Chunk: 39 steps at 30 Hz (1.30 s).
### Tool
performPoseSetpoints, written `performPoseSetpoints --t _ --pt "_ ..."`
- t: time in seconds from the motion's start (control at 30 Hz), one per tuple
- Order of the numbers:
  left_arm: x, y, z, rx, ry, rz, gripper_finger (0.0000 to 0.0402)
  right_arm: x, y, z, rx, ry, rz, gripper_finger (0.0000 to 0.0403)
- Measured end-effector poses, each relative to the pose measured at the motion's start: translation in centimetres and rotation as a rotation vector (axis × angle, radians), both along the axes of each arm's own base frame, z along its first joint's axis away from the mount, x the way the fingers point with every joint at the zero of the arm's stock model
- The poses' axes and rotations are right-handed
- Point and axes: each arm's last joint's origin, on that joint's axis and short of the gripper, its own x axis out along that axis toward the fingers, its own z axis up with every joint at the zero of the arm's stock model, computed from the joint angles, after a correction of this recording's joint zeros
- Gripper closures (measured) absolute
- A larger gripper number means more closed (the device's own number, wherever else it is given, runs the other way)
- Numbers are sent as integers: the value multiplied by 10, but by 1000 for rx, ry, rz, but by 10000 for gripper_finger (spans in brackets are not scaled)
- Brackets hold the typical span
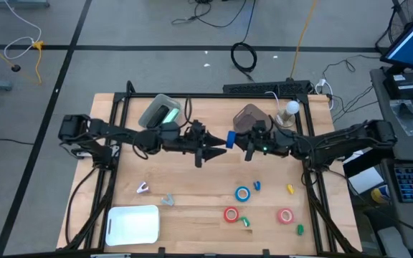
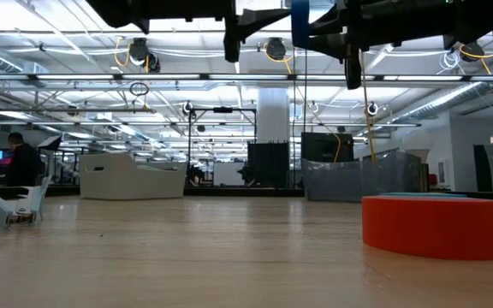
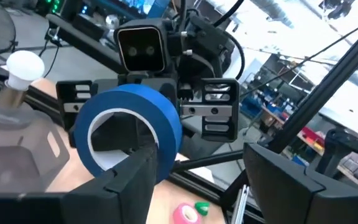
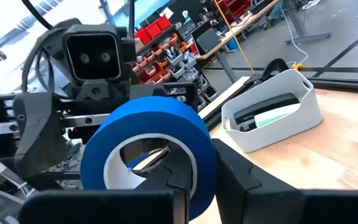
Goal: Pick and place Stapler, Stapler remover, tape
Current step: Put the dark blue tape into the white bin
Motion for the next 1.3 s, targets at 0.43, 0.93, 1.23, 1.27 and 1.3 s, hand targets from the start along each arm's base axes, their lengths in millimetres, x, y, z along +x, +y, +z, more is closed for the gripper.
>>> performPoseSetpoints --t 0.43,0.93,1.23,1.27,1.3 --pt "6 2 -2 37 78 51 149 -1 -3 -3 14 21 -14 371" --pt "7 8 -4 40 87 57 149 0 -1 1 68 -20 53 371" --pt "7 7 -5 -24 89 26 170 0 -1 1 71 -16 56 371" --pt "8 7 -5 -29 90 20 183 0 -1 0 71 -11 57 371" --pt "8 7 -6 -35 92 9 199 0 -1 0 71 -7 57 371"
